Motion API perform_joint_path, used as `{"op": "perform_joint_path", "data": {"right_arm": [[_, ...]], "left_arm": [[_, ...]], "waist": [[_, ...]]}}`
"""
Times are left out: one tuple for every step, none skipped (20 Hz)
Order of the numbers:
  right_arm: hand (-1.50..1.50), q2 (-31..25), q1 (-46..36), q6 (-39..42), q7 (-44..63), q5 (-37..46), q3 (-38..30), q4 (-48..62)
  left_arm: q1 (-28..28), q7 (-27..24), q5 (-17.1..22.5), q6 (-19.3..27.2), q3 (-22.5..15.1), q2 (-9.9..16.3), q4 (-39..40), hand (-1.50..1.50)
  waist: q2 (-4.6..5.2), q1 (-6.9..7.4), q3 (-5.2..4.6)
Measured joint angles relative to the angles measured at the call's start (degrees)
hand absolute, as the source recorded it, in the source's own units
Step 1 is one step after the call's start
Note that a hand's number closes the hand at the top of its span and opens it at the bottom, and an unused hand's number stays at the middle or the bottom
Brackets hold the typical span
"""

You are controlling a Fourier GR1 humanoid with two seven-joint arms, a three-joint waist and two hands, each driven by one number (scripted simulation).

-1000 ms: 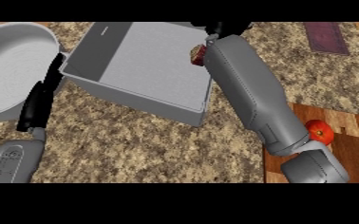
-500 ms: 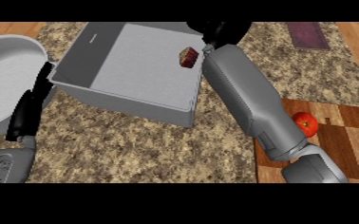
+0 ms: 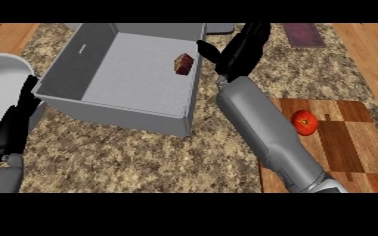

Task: Pick the cupcake from the cutting board and place it in the cardboard box

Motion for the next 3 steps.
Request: {"op": "perform_joint_path", "data": {"right_arm": [[-1.50,0.02,1.47,0.39,0.61,0.20,0.95,-1.92],[-1.50,0.04,3.13,0.78,1.15,0.33,1.98,-4.02],[-1.50,0.05,4.91,1.24,1.73,0.65,3.21,-6.00]], "left_arm": [[0.56,-0.37,-0.06,0.37,0.11,-0.24,-0.11,0.00],[1.08,-0.60,-0.01,0.48,0.24,-0.31,-0.25,0.00],[1.25,-0.34,0.13,0.38,0.50,-0.09,-0.36,0.00]], "waist": [[-0.12,-0.32,0.01],[-0.25,-0.69,0.02],[-0.30,-0.96,0.01]]}}
